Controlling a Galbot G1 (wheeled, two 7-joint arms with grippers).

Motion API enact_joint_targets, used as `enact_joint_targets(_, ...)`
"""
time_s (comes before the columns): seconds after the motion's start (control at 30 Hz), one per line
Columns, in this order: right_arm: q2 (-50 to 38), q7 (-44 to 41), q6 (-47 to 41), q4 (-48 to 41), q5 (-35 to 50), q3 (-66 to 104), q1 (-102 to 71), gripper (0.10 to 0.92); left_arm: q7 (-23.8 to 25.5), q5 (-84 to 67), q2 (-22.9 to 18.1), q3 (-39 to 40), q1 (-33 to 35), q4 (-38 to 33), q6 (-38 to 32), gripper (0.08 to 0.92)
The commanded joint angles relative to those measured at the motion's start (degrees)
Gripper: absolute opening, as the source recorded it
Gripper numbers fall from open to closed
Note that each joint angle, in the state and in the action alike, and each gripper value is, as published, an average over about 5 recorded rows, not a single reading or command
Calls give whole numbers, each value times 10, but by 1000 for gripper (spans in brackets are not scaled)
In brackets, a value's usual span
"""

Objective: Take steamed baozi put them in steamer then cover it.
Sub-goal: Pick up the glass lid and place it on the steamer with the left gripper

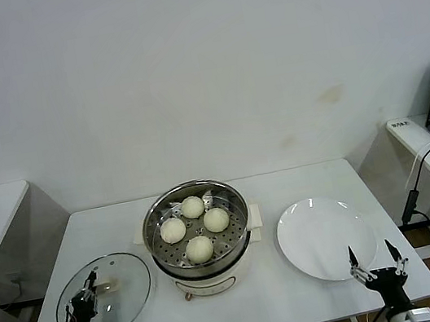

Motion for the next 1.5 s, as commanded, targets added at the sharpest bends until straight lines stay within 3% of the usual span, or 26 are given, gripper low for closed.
enact_joint_targets(0.03,-5,0,2,3,2,1,-2,823,-24,-21,-8,-45,56,-107,14,149)
enact_joint_targets(0.3,-21,-1,-1,10,3,-8,-2,823,46,-44,21,-98,106,-217,55,149)
enact_joint_targets(0.57,-29,-4,0,15,1,-9,-7,823,128,-85,90,-122,93,-275,98,149)
enact_joint_targets(0.73,-22,-6,1,18,-6,-11,-10,823,171,-126,140,-97,73,-303,131,149)
enact_joint_targets(0.87,-15,-6,2,18,-17,-13,-11,823,195,-144,157,-53,63,-343,170,149)
enact_joint_targets(1.17,5,-1,5,14,-93,-17,-6,823,223,-127,155,126,-37,-390,258,149)
enact_joint_targets(1.37,21,8,-1,8,-134,-23,2,823,246,-80,129,225,-124,-366,289,149)
enact_joint_targets(1.5,34,12,-1,-1,-153,-33,9,823,265,-36,90,270,-163,-348,299,149)
